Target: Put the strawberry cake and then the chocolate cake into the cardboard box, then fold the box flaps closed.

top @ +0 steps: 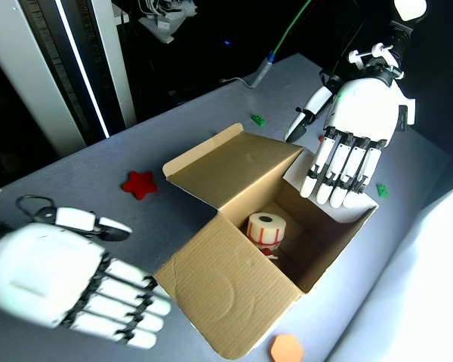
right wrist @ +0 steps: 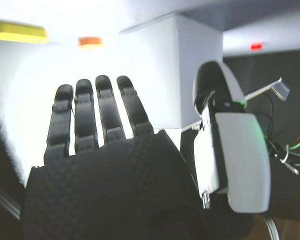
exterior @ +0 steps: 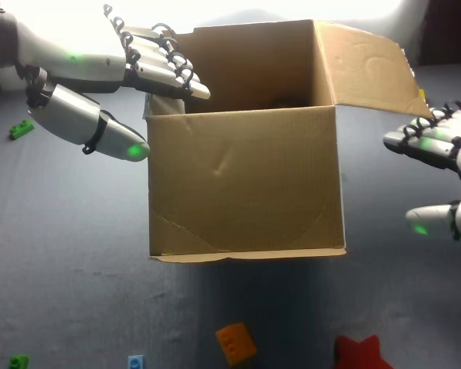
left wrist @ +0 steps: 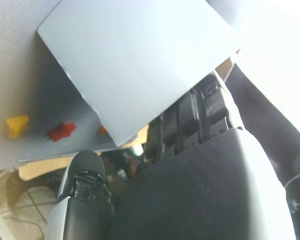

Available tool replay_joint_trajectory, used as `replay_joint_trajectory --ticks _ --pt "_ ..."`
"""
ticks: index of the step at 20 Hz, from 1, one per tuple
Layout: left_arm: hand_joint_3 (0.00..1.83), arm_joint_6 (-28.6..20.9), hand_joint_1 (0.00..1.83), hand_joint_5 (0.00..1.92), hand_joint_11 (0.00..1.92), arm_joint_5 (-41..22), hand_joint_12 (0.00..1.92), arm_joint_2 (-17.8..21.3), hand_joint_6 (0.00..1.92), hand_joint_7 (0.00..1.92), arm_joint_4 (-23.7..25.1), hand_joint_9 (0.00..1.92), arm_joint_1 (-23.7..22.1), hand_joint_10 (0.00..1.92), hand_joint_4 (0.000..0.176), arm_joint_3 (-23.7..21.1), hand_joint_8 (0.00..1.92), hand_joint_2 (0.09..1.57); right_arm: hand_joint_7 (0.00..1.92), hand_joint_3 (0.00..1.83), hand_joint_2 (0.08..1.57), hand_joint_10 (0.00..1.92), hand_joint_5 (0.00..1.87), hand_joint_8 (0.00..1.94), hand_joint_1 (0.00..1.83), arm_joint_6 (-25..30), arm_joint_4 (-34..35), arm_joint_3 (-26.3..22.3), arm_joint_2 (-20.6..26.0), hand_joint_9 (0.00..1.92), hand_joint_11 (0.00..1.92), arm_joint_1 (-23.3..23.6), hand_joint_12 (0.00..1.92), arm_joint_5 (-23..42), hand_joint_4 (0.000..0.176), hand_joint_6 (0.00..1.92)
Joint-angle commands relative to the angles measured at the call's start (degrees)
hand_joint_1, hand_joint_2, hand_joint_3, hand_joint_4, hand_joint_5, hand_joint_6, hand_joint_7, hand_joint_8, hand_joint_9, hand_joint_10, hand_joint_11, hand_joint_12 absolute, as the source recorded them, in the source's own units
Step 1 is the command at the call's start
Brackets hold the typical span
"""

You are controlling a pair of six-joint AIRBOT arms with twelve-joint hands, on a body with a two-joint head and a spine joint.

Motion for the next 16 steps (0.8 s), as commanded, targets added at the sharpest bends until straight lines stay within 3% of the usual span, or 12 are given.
replay_joint_trajectory --ticks 1,3,8,10,16 --pt "0.00 -0.7 0.00 0.13 0.00 0.0 0.72 0.6 0.00 0.20 -0.3 0.23 0.1 0.00 0.029 0.8 0.00 1.29 0.07 0.01 1.23 0.02 0.01 0.01 0.00 0.1 0.4 0.4 0.7 0.06 0.00 0.7 0.07 7.1 0.000 0.00" --pt "0.00 -1.5 0.00 0.14 0.00 -0.3 0.74 0.6 0.00 0.20 -0.3 0.24 -0.9 0.00 0.027 1.4 0.00 1.29 0.08 0.00 1.23 0.02 0.01 0.00 0.00 0.1 0.4 0.4 0.7 0.06 0.00 1.3 0.11 8.1 0.000 0.00" --pt "0.00 -3.4 0.00 0.15 0.00 -1.1 0.69 1.1 0.00 0.21 0.7 0.23 -4.6 0.00 0.022 3.0 0.00 1.29 0.07 0.00 1.23 0.01 0.00 0.00 0.00 2.0 0.4 -0.6 3.3 0.05 0.00 6.3 0.00 8.8 0.000 0.00" --pt "0.00 -4.2 0.00 0.16 0.00 -1.2 0.74 1.6 0.00 0.21 1.4 0.24 -5.7 0.00 0.031 3.3 0.00 1.29 0.08 0.00 1.23 0.01 0.00 0.01 0.00 2.0 0.4 -2.4 5.1 0.06 0.00 8.9 0.00 9.1 0.000 0.00" --pt "0.00 -5.5 0.00 0.14 0.00 -2.2 0.79 4.5 0.00 0.20 2.5 0.25 -8.3 0.00 0.032 3.9 0.00 1.29 0.08 0.00 1.23 0.01 0.01 0.00 0.00 1.1 -0.3 -5.5 6.2 0.06 0.00 14.5 0.00 7.6 0.000 0.00"
